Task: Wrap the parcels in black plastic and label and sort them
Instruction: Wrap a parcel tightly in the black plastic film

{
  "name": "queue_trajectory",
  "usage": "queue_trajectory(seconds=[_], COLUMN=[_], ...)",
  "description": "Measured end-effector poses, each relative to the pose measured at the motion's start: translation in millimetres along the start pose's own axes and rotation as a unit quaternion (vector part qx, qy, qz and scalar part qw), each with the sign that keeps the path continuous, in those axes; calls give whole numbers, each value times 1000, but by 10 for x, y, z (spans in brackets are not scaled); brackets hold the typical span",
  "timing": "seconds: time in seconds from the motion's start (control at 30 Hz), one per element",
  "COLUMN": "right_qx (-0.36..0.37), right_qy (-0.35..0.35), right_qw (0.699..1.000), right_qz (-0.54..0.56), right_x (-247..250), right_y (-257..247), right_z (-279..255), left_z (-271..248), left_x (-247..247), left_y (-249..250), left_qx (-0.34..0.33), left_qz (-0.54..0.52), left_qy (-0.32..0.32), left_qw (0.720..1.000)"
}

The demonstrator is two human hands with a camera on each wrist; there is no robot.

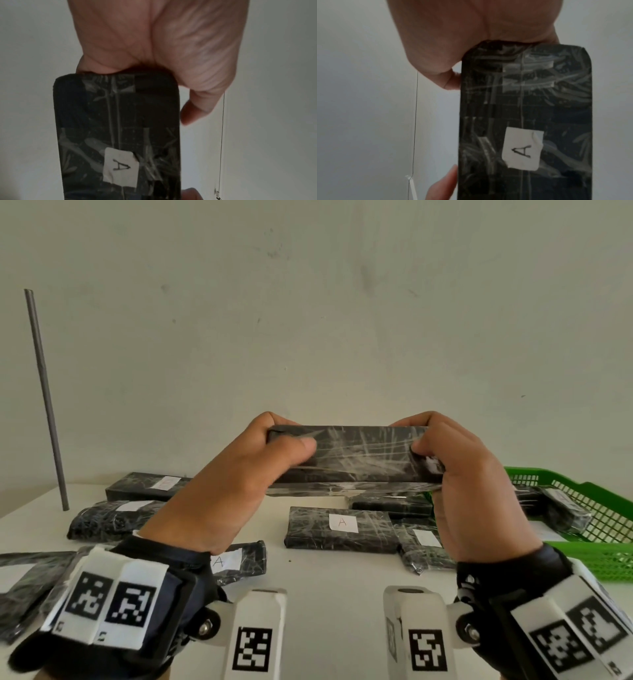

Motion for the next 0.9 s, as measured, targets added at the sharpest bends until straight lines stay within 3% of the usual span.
queue_trajectory(seconds=[0.2, 0.33, 0.5, 0.6, 0.7, 0.8, 0.9], right_qx=[-35, -15, -9, -5, 19, 26, 36], right_qy=[-89, -115, -139, -151, -117, -93, -91], right_qw=[994, 993, 990, 988, 989, 983, 969], right_qz=[-45, -18, -2, 6, -91, -155, -228], right_x=[-32, -46, -73, -68, 6, 22, -77], right_y=[19, -40, 49, 52, -7, -25, -26], right_z=[-16, -37, -9, -9, 2, 11, 1], left_z=[-76, -108, -64, -72, -76, -42, -61], left_x=[87, 128, 158, 198, 272, 276, 21], left_y=[14, 35, 31, 27, -31, -75, -12], left_qx=[-35, -9, 28, 36, 49, 27, -12], left_qz=[-31, -72, -76, -104, -132, 80, 199], left_qy=[8, 9, 114, 143, 163, 157, 60], left_qw=[999, 997, 990, 984, 977, 984, 978])
Point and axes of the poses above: each hand's wrist, its own z-axis towards the middle knuckle, its own x-axis out of the back of the hand, y = z × x, the point moved 5 cm from there along z, towards the middle knuckle, and after that the axes turned 4 degrees about -y, right-handed, at the moved point
